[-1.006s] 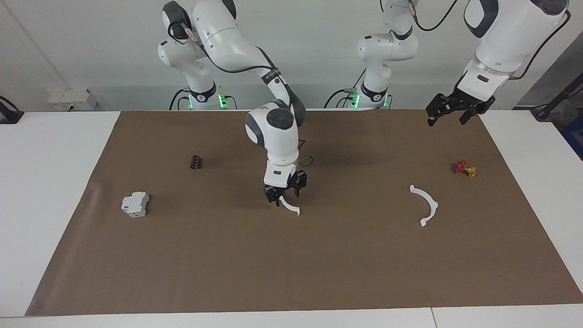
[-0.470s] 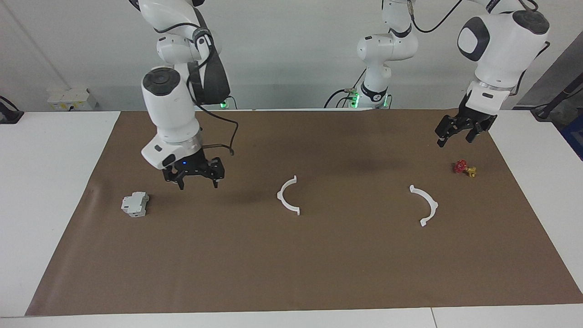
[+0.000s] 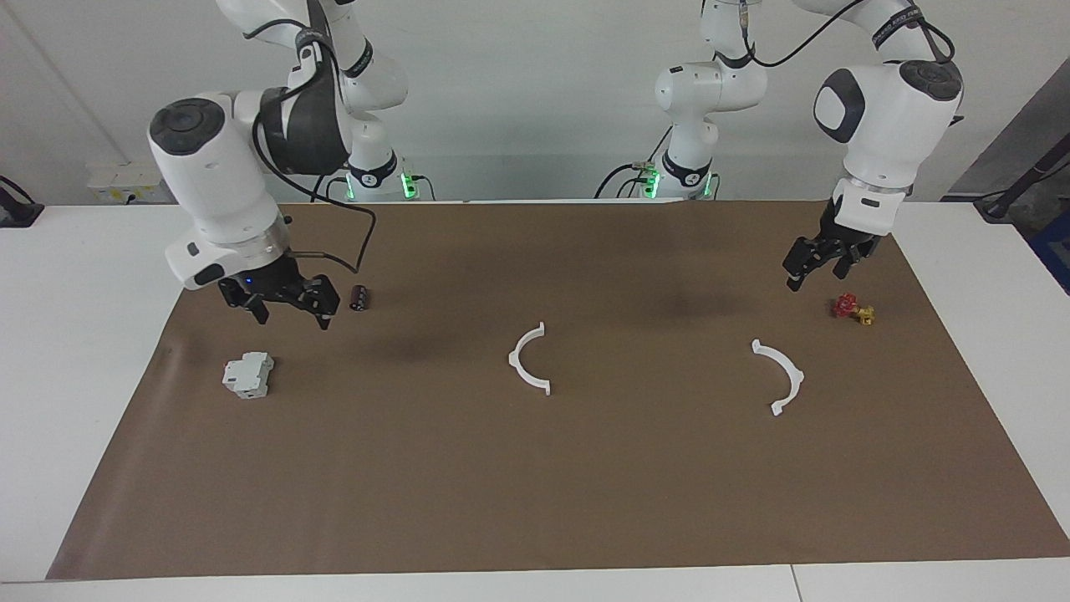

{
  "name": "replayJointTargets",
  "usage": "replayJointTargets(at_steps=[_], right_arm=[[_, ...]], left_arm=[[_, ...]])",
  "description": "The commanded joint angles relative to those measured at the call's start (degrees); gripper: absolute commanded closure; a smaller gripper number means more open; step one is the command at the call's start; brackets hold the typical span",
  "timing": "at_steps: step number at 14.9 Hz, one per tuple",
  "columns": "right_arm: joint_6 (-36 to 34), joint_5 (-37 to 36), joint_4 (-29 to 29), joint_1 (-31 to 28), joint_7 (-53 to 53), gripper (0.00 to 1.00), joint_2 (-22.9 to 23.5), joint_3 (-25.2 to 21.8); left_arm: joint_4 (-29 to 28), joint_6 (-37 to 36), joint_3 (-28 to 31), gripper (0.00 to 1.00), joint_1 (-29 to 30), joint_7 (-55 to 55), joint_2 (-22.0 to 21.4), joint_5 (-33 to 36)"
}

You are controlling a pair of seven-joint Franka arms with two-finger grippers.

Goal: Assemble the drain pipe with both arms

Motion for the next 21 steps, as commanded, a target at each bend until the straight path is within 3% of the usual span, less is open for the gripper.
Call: replayJointTargets(at_steps=[1, 3, 5, 9, 14, 18, 19, 21], right_arm=[[-4.2, -1.3, -0.1, -0.9, -0.4, 0.00, -4.4, 0.7], [-10.3, -1.3, 3.1, -1.0, -7.3, 0.00, -4.6, 0.1], [-12.3, -1.3, 2.9, -0.7, -12.7, 0.00, -6.0, 0.1], [-11.5, -0.3, -2.0, 0.5, -9.3, 0.00, -8.7, 0.7], [-14.0, -0.2, 3.8, -0.2, -11.0, 0.00, -6.7, 0.7], [-14.5, 1.1, 3.0, -0.4, -10.6, 0.00, -6.8, 0.5], [-14.4, 1.2, 2.4, -0.4, -10.7, 0.00, -7.0, 0.5], [-14.2, 1.2, 2.3, -0.3, -10.7, 0.00, -7.1, 0.5]], left_arm=[[-0.5, 5.7, 0.1, 0.00, 1.0, -3.6, 4.5, 0.6], [-0.5, 9.1, -0.1, 0.00, 3.5, -3.4, 6.3, 0.6], [-0.6, 11.6, 0.0, 0.00, 3.2, -3.5, 9.4, 0.6], [-3.3, 21.0, 0.0, 0.03, 2.6, -4.6, 15.2, 0.6], [-5.2, 21.5, 0.0, 0.03, 2.4, -5.2, 15.1, 0.6], [-5.8, 22.4, 0.1, 0.06, 1.6, -5.4, 15.3, 0.6], [-5.9, 22.4, 0.1, 0.09, 1.6, -5.4, 15.3, 0.6], [-6.0, 22.5, 0.1, 0.44, 1.4, -5.4, 15.3, 0.6]])
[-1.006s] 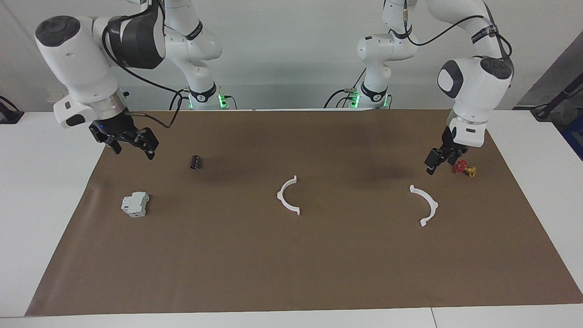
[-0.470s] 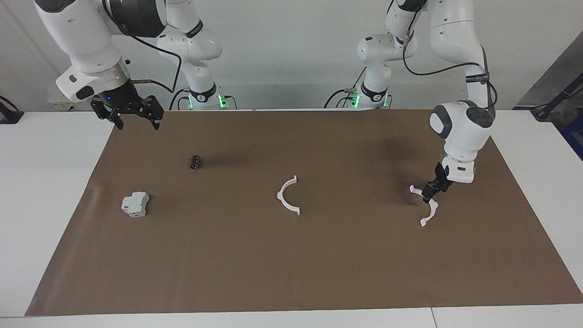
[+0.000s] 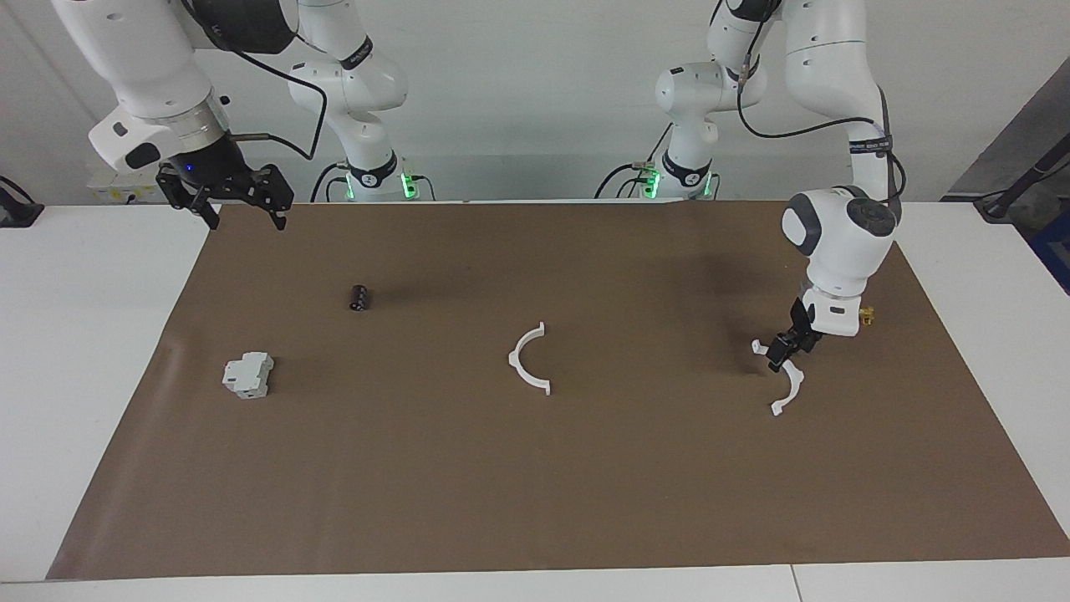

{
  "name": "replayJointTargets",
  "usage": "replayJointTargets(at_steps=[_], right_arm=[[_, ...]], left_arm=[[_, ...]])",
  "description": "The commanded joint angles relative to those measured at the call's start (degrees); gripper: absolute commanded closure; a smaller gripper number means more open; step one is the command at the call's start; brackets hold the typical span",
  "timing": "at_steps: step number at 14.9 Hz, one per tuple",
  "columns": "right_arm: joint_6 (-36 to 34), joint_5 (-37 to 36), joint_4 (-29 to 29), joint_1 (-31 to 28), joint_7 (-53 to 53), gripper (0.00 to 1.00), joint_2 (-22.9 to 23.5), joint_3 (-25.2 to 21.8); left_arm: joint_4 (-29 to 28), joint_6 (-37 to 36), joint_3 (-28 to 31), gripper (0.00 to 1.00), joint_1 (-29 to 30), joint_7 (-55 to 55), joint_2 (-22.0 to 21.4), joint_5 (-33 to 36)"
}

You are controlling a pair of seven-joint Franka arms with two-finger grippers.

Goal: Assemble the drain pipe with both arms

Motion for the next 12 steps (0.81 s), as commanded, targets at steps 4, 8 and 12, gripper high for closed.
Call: replayJointTargets(at_steps=[4, 8, 12], right_arm=[[-0.2, 1.1, -0.3, -0.5, -0.8, 0.00, -0.1, 0.2], [-0.2, 1.1, -0.3, 0.0, -0.9, 0.00, -0.2, 0.3], [-0.2, 1.1, -0.3, -0.3, -0.9, 0.00, -0.2, 0.4]], left_arm=[[-1.9, 1.5, 0.7, 0.95, -1.5, -0.9, -1.2, 3.4], [-1.9, 1.0, 0.7, 1.00, -1.5, -0.8, -1.2, 4.9], [-0.3, -3.3, 0.7, 1.00, -1.6, -0.7, -2.3, 5.0]])
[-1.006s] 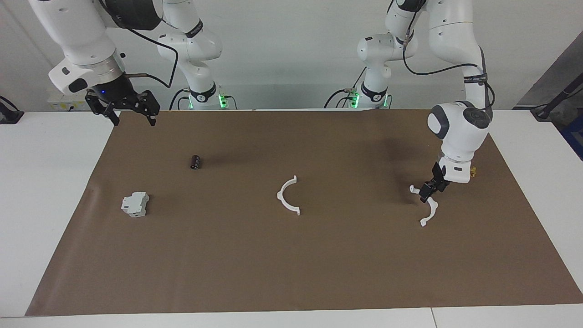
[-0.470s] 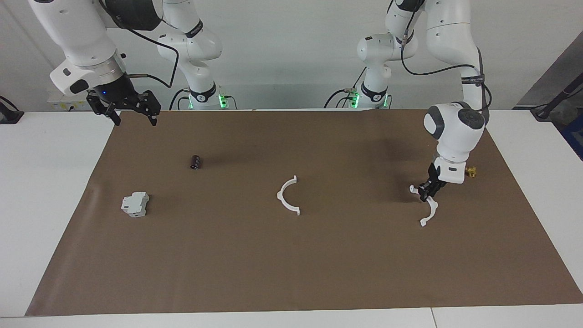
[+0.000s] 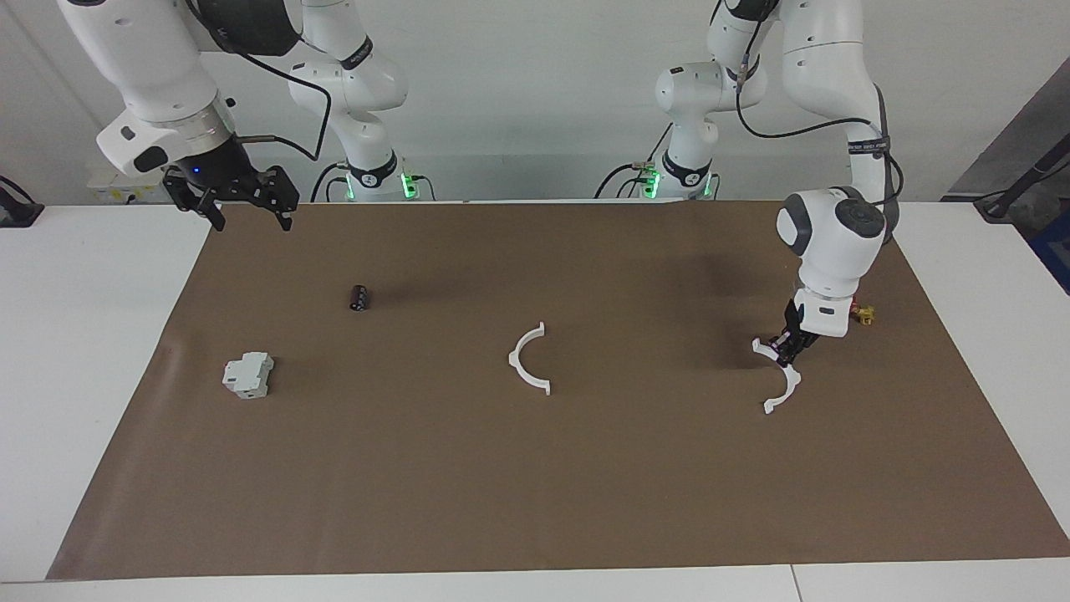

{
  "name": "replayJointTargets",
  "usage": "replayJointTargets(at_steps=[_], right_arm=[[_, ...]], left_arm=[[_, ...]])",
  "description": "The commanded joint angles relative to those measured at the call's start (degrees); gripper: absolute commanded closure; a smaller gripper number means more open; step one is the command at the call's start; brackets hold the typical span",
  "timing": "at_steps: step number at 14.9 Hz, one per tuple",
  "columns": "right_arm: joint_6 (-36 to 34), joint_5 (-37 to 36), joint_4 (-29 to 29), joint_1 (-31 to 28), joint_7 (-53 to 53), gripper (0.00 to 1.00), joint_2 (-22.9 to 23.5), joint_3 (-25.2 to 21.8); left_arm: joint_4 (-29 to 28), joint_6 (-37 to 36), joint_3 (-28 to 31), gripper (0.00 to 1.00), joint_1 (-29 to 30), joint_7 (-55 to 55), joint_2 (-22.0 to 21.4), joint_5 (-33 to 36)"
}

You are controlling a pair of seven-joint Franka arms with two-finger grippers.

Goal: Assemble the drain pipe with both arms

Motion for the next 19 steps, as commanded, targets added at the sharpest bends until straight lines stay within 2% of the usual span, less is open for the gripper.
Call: replayJointTargets(at_steps=[1, 4, 5, 8, 10, 15, 19], right_arm=[[-0.2, 1.0, -0.3, -0.9, -0.8, 0.00, -0.2, 0.1], [-0.2, 1.0, -0.3, -0.9, -0.8, 0.00, -0.2, 0.0], [-0.2, 1.0, -0.2, -0.9, -0.8, 0.00, -0.2, 0.0], [-0.2, 1.0, -0.2, -0.9, -0.8, 0.00, -0.2, 0.0], [-0.2, 1.0, -0.2, -0.9, -0.8, 0.00, -0.2, 0.0], [-0.2, 1.0, -0.2, -0.9, -0.8, 0.00, -0.2, 0.0], [-0.2, 1.0, -0.3, -0.9, -0.8, 0.00, -0.2, 0.0]], left_arm=[[2.2, -6.6, 0.7, 1.00, -0.9, -0.9, -3.0, 1.4], [9.4, -18.5, 0.7, 1.00, -6.0, -6.4, -3.8, 1.4], [9.7, -19.3, 0.7, 1.00, -8.2, -9.2, -3.9, 2.0], [9.9, -19.1, 0.6, 1.00, -14.7, -17.9, -4.0, 3.9], [9.9, -19.4, 0.6, 1.00, -17.9, -19.1, -4.1, 3.9], [10.2, -18.8, 0.5, 1.00, -21.3, -19.3, -4.0, 3.9], [12.5, -16.7, 0.3, 1.00, -26.7, -27.6, -1.3, 3.9]])
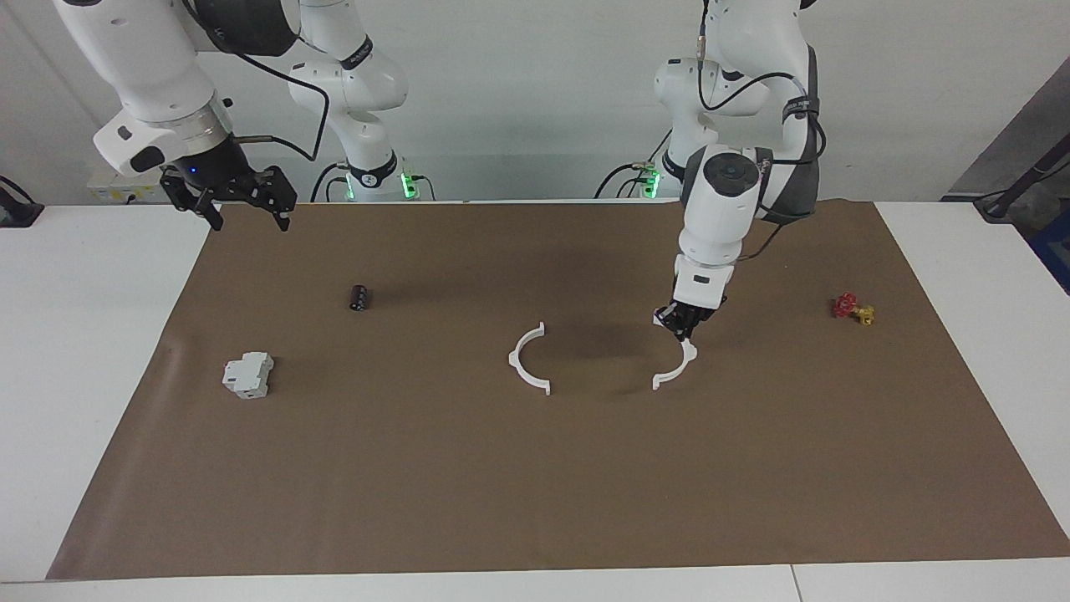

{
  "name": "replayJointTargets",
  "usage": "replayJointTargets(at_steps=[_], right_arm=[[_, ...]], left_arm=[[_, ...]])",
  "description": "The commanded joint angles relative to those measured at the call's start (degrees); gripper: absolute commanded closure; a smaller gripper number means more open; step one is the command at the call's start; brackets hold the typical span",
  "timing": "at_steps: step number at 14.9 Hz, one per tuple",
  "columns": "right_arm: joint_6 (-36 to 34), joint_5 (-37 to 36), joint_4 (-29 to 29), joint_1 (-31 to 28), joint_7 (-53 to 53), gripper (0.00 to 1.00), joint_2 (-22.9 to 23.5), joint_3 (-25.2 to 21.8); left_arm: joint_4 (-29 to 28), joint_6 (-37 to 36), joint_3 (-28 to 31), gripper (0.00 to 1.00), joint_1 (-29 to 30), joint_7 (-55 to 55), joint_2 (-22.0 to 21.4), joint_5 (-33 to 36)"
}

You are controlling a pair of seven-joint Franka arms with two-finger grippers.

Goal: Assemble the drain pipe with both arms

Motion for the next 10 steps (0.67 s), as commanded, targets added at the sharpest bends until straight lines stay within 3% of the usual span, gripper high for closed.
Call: replayJointTargets(at_steps=[1, 5, 10], right_arm=[[-0.2, 1.0, -0.3, -0.6, -0.8, 0.00, -0.2, 0.2], [-0.2, 1.0, -0.3, -0.6, -0.8, 0.00, -0.2, 0.2], [-0.2, 1.0, -0.2, -0.6, -0.8, 0.00, -0.2, 0.2]], left_arm=[[1.9, 3.5, 0.7, 1.00, -4.6, -6.4, 3.9, 1.3], [3.9, 6.5, 0.8, 1.00, -9.1, -13.5, 9.8, 1.3], [3.2, 4.5, 1.0, 1.00, -12.7, -22.4, 9.8, 2.3]])
